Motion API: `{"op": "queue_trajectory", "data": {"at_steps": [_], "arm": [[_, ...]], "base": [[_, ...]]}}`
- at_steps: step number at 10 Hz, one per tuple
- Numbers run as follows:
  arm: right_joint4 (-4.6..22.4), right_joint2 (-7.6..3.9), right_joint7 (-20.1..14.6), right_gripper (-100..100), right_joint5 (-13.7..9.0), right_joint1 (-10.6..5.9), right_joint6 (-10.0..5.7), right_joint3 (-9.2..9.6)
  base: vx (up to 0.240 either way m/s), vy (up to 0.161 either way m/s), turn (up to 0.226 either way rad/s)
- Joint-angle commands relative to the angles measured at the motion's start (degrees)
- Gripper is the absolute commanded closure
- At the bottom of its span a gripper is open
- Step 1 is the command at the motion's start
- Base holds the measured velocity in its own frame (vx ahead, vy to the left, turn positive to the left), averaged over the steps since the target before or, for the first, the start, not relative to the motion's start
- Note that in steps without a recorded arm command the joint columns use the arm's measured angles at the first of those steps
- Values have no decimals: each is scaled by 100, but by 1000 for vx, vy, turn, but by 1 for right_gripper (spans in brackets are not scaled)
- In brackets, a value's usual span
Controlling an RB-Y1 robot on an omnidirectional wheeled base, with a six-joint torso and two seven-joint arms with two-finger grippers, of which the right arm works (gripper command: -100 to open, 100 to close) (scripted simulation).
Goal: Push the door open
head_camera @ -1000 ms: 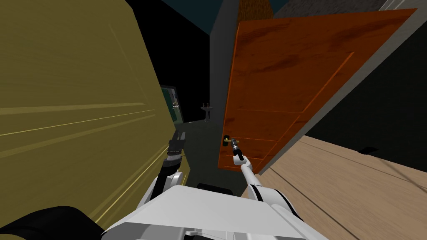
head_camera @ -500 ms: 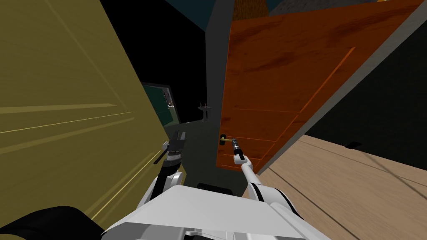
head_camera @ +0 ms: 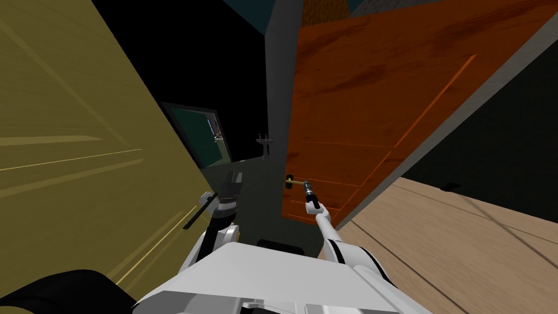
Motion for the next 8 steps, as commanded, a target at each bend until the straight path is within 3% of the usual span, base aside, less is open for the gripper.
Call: {"op": "queue_trajectory", "data": {"at_steps": [1, 2, 8], "arm": [[11, -100, 144, 100, -104, -22, -54, -112], [-2, -54, 251, -100, -258, 16, -54, -9], [93, -17, 898, -100, -947, -58, -160, 65]], "base": [[163, -20, -204], [26, 3, 12], [-86, 2, 54]]}}
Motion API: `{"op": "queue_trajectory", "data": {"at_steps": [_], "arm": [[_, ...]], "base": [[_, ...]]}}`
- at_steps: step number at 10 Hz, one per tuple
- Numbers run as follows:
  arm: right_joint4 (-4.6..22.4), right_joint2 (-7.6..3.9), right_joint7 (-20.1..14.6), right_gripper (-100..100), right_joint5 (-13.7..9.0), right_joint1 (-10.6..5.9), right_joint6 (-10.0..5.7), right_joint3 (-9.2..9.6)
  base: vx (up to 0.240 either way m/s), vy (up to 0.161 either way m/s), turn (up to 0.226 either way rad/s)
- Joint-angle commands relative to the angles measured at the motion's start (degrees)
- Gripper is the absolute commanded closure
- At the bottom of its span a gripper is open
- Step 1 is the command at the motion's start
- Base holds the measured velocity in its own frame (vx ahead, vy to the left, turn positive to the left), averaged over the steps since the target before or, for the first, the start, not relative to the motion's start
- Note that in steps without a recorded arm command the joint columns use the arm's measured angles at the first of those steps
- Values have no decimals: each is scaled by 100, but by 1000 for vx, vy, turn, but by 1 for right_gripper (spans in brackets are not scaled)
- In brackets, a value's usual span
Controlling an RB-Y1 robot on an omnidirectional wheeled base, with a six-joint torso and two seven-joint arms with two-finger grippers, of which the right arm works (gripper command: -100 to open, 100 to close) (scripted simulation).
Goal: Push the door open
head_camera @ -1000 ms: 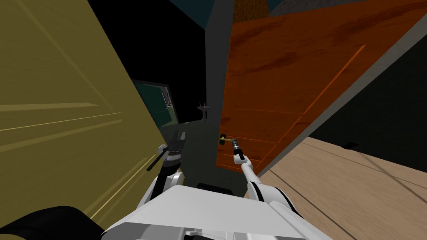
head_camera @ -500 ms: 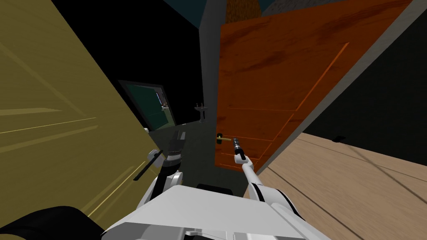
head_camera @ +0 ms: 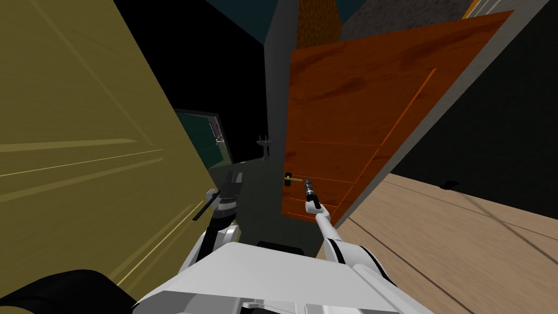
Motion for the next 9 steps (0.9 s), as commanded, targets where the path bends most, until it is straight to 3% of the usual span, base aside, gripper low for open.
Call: {"op": "queue_trajectory", "data": {"at_steps": [1, 9], "arm": [[34, 22, 231, -100, -232, -27, -38, 24], [204, 260, 1391, -100, -1467, -160, -228, 156]], "base": [[-88, 16, 63], [-95, 19, 62]]}}
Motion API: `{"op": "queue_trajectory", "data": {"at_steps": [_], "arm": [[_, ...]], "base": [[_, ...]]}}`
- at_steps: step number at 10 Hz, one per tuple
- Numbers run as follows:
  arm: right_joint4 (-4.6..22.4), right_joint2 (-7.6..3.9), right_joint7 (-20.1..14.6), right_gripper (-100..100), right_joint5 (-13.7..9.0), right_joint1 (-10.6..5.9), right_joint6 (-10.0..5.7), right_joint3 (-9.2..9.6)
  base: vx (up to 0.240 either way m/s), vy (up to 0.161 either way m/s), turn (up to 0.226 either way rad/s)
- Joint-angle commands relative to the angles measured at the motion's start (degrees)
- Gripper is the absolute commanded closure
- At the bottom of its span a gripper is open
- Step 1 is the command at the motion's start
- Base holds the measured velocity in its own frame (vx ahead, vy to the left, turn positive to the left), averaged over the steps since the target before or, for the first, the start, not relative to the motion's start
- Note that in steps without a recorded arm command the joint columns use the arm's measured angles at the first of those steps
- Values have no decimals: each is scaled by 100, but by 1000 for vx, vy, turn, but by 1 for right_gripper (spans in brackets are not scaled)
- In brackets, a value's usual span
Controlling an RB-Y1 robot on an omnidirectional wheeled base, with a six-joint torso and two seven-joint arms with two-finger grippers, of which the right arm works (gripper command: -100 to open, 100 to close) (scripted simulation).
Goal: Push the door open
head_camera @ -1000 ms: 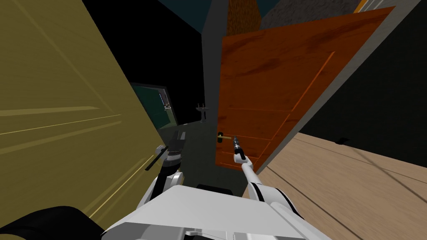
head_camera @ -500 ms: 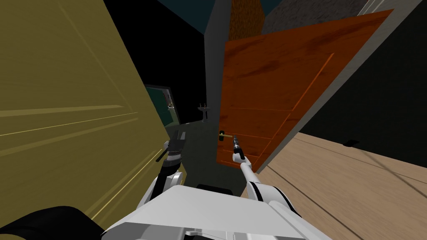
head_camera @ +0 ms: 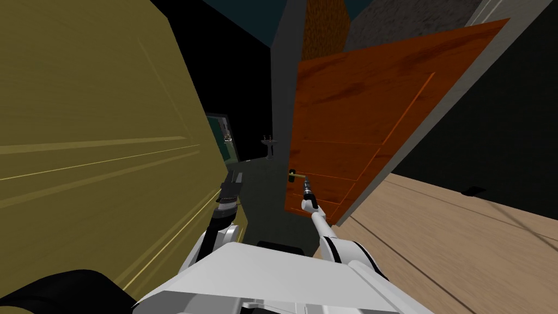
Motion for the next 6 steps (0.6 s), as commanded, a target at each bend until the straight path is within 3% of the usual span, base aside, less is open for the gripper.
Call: {"op": "queue_trajectory", "data": {"at_steps": [1, 6], "arm": [[5, 70, 245, -100, -242, -14, -22, 26], [88, 293, 814, -100, -848, -80, -116, 90]], "base": [[-79, 37, 57], [-79, 28, 53]]}}
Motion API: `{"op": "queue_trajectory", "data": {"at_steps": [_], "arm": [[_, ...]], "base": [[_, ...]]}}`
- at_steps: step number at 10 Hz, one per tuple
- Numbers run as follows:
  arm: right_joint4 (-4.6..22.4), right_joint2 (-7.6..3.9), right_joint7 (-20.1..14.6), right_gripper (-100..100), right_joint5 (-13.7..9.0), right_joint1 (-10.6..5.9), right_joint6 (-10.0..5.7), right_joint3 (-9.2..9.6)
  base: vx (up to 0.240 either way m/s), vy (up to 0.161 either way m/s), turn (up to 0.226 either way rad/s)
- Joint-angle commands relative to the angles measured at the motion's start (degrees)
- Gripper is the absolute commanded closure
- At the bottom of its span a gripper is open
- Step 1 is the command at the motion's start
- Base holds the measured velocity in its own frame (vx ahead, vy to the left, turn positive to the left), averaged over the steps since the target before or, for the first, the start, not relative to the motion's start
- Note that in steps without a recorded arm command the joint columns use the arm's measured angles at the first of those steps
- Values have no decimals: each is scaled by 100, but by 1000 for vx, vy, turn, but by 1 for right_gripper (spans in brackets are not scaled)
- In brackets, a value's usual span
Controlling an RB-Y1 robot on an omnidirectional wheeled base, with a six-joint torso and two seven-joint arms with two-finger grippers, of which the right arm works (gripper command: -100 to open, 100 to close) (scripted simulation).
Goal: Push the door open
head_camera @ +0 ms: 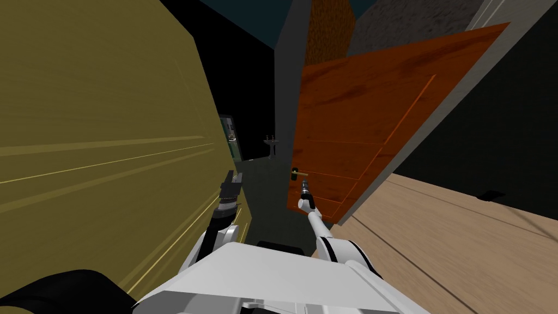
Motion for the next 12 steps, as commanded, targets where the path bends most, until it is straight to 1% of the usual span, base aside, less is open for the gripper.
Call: {"op": "queue_trajectory", "data": {"at_steps": [1, 2, 3, 4, 5, 6, 7, 8, 9, 10, 11, 12], "arm": [[100, 63, 144, -100, -159, -57, -67, 18], [118, 130, 271, -100, -294, -71, -88, 32], [129, 174, 344, -100, -372, -80, -100, 40], [67, 155, 299, -100, -312, -46, -69, 28], [69, -16, 319, -100, -325, -44, -74, 23], [69, -16, 319, -100, -325, -44, -74, 23], [74, -138, 313, -100, -328, -42, -80, 16], [79, -219, 307, -100, -331, -40, -88, 8], [82, -238, 302, -100, -333, -38, -94, 3], [86, -228, 298, -100, -335, -36, -99, -3], [89, -191, 293, -100, -337, -35, -104, -8], [94, -100, 288, -100, -340, -33, -111, -15]], "base": [[-63, 43, 45], [-63, 64, 47], [-66, 70, 41], [-29, 31, 5], [78, -57, -3], [101, -81, 4], [158, -65, 19], [238, -66, 29], [224, -38, 34], [224, -22, 27], [213, 14, 32], [211, 22, 30]]}}
